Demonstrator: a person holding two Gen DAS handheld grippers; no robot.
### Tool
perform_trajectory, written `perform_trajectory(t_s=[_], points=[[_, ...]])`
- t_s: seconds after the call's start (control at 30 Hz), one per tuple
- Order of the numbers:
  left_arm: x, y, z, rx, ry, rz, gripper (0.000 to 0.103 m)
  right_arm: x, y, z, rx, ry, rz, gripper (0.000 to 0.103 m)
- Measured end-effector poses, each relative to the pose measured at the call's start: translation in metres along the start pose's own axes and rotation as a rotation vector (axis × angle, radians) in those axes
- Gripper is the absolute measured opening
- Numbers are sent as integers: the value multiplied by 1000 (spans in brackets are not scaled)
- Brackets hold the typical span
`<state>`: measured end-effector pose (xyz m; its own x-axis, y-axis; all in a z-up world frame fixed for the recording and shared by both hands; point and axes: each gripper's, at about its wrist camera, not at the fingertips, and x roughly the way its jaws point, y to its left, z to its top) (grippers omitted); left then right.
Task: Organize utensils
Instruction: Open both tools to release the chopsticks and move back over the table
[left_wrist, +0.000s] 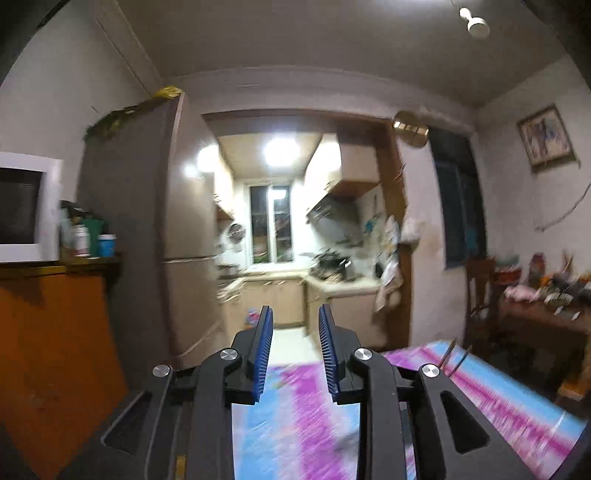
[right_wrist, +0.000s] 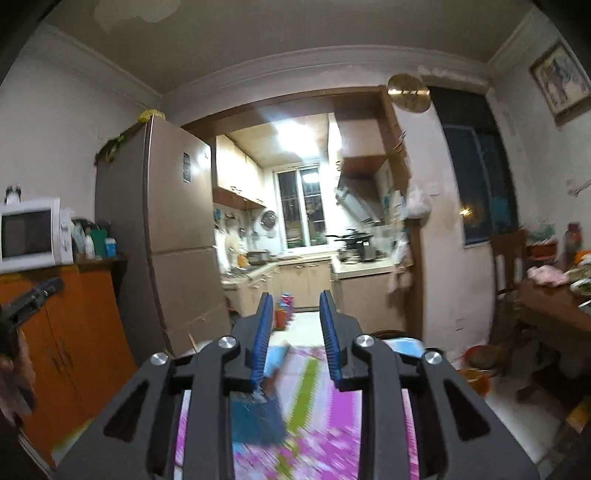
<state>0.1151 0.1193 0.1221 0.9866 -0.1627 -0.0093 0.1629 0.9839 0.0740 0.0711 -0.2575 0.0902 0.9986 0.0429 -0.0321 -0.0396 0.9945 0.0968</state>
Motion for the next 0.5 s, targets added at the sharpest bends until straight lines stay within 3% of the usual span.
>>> perform_trajectory(t_s=[0.27, 0.43, 0.5], points=[[-70, 46, -95, 65, 173, 162, 27, -98, -25, -64, -33, 119, -177, 25], [-114, 37, -163, 84, 294, 144, 27, -112, 0, -130, -47, 306, -160, 25], [-130, 24, -197, 54, 385, 73, 27, -112, 14, -162, -64, 383, -144, 25]])
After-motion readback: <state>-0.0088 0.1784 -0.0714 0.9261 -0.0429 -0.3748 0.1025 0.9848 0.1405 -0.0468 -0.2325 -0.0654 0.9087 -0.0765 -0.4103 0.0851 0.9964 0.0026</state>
